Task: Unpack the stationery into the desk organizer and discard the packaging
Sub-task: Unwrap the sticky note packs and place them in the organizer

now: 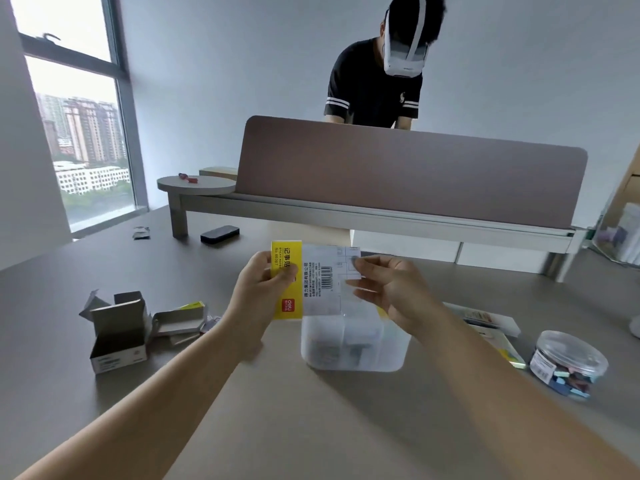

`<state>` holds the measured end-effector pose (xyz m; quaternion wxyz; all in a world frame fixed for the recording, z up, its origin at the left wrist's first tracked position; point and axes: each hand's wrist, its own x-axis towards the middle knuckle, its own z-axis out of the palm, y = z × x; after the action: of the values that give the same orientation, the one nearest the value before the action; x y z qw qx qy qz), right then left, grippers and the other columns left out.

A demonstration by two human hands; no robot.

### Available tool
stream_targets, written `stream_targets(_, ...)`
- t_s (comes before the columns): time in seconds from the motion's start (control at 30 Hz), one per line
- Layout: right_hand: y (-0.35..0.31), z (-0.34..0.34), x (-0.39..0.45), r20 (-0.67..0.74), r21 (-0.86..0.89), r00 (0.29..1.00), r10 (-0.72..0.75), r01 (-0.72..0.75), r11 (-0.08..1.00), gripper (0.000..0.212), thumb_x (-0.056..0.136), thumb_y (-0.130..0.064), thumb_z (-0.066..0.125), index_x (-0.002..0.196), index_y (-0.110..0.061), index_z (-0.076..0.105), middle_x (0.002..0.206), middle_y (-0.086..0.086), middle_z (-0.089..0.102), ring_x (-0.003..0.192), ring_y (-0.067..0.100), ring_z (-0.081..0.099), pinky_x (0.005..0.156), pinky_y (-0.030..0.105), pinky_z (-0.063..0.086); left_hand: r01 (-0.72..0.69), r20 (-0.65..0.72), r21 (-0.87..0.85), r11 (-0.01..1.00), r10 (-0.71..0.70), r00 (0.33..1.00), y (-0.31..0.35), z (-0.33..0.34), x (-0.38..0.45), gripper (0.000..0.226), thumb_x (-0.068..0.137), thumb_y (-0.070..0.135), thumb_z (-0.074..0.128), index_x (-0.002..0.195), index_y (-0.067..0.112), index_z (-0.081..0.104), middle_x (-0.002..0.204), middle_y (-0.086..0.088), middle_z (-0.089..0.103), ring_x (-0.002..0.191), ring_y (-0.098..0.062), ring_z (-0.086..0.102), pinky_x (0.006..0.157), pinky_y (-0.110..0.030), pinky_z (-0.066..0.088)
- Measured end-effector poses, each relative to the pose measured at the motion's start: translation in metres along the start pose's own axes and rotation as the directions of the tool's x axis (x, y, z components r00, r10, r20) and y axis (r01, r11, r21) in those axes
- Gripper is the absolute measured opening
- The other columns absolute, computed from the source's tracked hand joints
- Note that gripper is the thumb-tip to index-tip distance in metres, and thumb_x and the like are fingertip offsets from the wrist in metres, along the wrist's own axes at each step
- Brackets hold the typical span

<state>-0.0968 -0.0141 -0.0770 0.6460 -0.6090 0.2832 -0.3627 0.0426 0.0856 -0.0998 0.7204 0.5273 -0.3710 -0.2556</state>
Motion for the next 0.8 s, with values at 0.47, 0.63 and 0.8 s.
stream_targets(0.47, -0.011, -0.026, 0.060, -0.118, -0.393, 0.936, -0.332, 0.263, 0.881, 0.012, 0.090, -0.010, 0.049, 0.079, -0.010, 0.052, 0.082, 0.009, 0.059, 0.070, 0.021, 0.060, 0.051, 0.016, 0.053, 0.007, -0.066, 0.084, 0.996, -0.002, 0.998, -0.016, -0.014, 0.055, 0.005, 0.089, 0.011, 0.048, 0.090, 0.016, 0.050, 0.089, -0.002, 0.058, 0.086, -0.023, 0.056, 0.070, -0.038, 0.051)
stream_targets(0.63, -0.014, -0.030, 0.067, 0.038, -0.665, 0.907, -0.420, 0.337, 0.666, 0.007, 0.090, -0.010, 0.048, 0.084, -0.011, 0.051, 0.082, 0.004, 0.057, 0.079, 0.019, 0.055, 0.066, 0.025, 0.051, 0.041, -0.077, 0.044, 0.998, -0.038, 0.996, -0.020, -0.015, 0.062, 0.009, 0.089, 0.012, 0.048, 0.085, 0.020, 0.051, 0.092, -0.002, 0.059, 0.092, -0.026, 0.056, 0.077, -0.042, 0.050)
stream_targets(0.8, -0.012, -0.037, 0.065, 0.156, -0.774, 0.932, -0.327, 0.321, 0.546, 0.009, 0.089, -0.012, 0.049, 0.082, -0.014, 0.052, 0.076, -0.003, 0.055, 0.071, 0.014, 0.049, 0.069, 0.029, 0.043, 0.050, -0.066, 0.033, 0.998, -0.048, 0.997, -0.021, -0.010, 0.063, 0.011, 0.090, 0.011, 0.047, 0.083, 0.020, 0.050, 0.088, -0.001, 0.059, 0.087, -0.024, 0.057, 0.075, -0.041, 0.050)
